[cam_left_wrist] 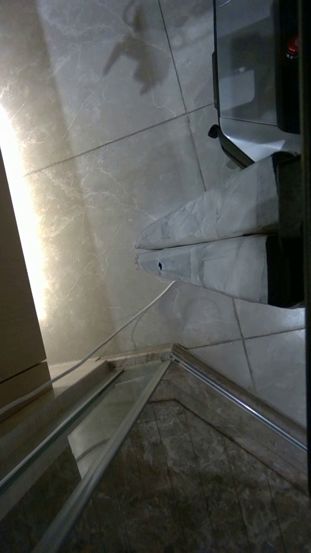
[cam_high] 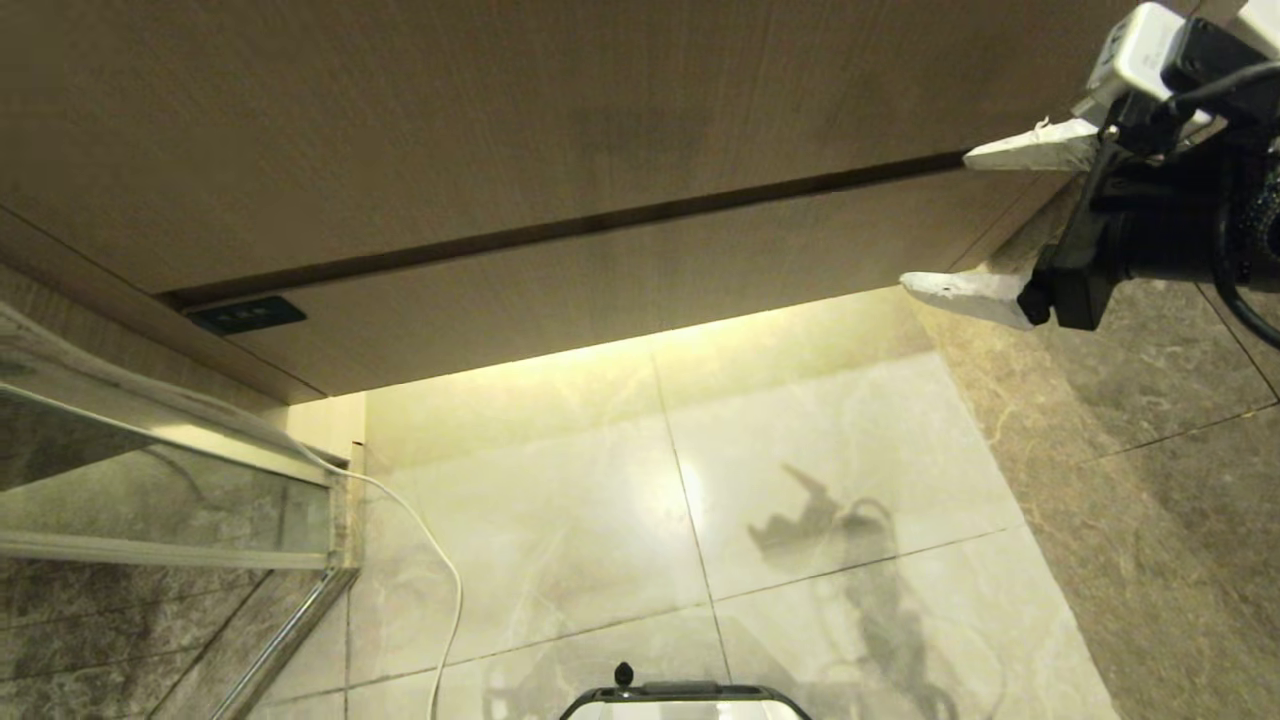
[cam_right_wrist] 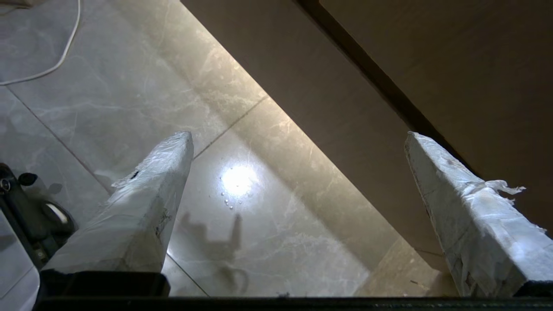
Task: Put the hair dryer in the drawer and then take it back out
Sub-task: Pull open the drawer
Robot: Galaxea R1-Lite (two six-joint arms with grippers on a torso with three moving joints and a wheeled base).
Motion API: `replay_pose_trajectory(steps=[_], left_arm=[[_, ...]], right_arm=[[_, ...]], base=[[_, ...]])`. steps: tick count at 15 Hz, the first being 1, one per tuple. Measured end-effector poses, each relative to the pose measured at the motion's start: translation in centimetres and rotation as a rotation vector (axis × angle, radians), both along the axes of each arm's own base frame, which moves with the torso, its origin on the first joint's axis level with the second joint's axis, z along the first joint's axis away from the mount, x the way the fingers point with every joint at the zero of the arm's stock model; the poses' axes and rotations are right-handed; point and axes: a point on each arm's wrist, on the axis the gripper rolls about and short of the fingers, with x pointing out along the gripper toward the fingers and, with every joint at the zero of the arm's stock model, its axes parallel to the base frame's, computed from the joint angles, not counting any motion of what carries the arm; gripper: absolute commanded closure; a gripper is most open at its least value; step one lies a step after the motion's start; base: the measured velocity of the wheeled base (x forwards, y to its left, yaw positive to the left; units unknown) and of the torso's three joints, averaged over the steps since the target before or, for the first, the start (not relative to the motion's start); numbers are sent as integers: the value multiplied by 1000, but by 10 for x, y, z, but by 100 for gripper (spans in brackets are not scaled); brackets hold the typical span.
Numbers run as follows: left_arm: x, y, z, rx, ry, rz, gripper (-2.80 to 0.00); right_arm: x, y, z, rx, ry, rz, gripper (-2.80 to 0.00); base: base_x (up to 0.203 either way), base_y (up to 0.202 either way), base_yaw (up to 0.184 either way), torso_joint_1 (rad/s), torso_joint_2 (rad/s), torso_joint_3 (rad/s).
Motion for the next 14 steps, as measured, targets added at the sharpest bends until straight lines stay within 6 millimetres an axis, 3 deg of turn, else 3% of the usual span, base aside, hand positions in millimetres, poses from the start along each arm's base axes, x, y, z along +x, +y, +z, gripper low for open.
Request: replay_pose_trajectory(steps=[11, 14], left_arm=[[0, 0, 0, 0, -1, 0, 0], [0, 0, 0, 0, 2, 0, 0]], right_arm=[[-1, -1, -6, -9, 19, -3, -280], [-1, 0, -8, -9, 22, -2, -280]], base=[[0, 0, 0, 0, 0, 0], [0, 0, 0, -116, 246, 78]])
